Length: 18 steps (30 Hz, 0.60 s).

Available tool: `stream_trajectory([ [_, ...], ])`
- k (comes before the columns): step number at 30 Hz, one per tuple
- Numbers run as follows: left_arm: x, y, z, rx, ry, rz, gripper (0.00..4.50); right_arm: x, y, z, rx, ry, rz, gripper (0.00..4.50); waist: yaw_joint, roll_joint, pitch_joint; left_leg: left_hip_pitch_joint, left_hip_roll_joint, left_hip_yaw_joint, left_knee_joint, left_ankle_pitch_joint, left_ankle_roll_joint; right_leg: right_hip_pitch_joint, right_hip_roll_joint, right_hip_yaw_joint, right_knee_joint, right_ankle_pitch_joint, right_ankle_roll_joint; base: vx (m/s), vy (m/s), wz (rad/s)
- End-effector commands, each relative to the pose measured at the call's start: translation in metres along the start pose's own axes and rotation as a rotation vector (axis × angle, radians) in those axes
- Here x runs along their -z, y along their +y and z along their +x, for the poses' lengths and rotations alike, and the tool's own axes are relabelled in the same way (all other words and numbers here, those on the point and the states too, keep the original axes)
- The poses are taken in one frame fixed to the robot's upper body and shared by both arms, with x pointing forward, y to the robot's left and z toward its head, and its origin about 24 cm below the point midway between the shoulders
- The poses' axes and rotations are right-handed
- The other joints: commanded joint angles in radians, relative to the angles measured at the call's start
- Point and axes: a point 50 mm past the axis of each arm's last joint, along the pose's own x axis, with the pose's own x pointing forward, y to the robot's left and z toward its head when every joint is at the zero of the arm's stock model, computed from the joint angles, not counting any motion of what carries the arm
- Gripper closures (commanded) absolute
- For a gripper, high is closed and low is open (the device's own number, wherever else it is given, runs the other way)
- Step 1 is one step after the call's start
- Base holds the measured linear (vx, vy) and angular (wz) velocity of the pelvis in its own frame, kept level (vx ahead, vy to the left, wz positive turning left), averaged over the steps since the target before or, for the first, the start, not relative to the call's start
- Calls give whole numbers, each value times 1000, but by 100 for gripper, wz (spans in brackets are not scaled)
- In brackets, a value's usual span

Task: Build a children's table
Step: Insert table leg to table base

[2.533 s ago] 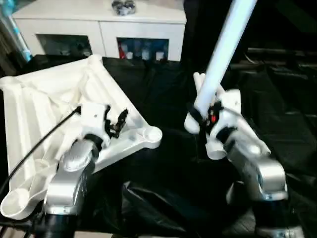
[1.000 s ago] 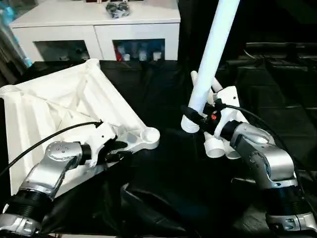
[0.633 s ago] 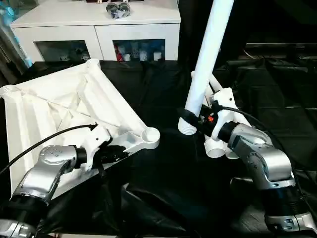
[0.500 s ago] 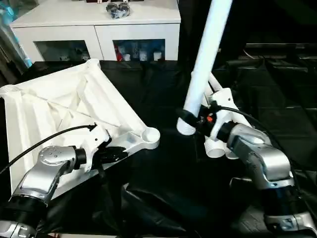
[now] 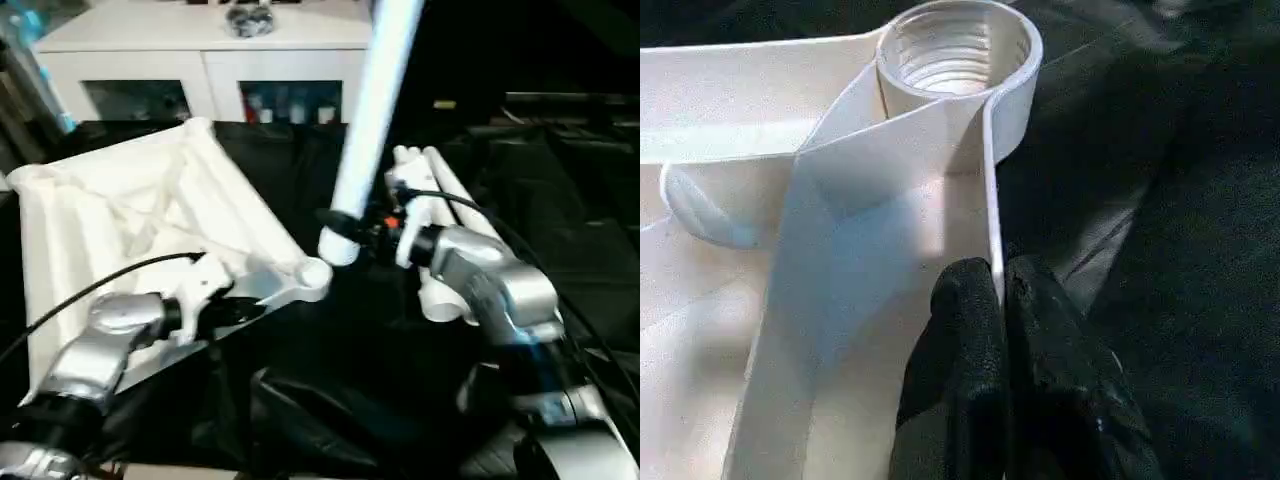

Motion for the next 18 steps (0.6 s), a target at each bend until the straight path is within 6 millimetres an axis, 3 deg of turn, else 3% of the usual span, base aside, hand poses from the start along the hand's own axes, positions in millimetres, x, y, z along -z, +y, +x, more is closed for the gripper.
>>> stream_trajectory([
  [1, -4, -12, 16, 81, -20, 8, 450, 1, -2, 2, -2, 23, -25, 262, -8, -10, -67, 40, 70, -24, -81, -198, -25, 17, -81, 38, -74, -63, -251, 0, 0, 0],
  [4, -7, -13, 20, 87, -31, 11, 450, 8, -4, 4, 4, 61, -28, 262, 1, -10, -67, 38, 70, -25, -83, -200, -32, 18, -83, 38, -75, -90, -235, 0, 0, 0],
  [9, -14, -15, 25, 109, -44, 29, 450, 22, -6, 9, 8, 116, -20, 262, -1, -11, -68, 35, 70, -24, -83, -211, -30, 16, -85, 39, -78, -108, -226, 0, 0, 0],
  [18, -12, -10, 22, 95, -31, 22, 450, 21, -14, 0, 52, 105, -25, 262, 0, -8, -67, 38, 71, -24, -87, -231, -36, 15, -83, 38, -78, -116, -219, 0, 0, 0],
])
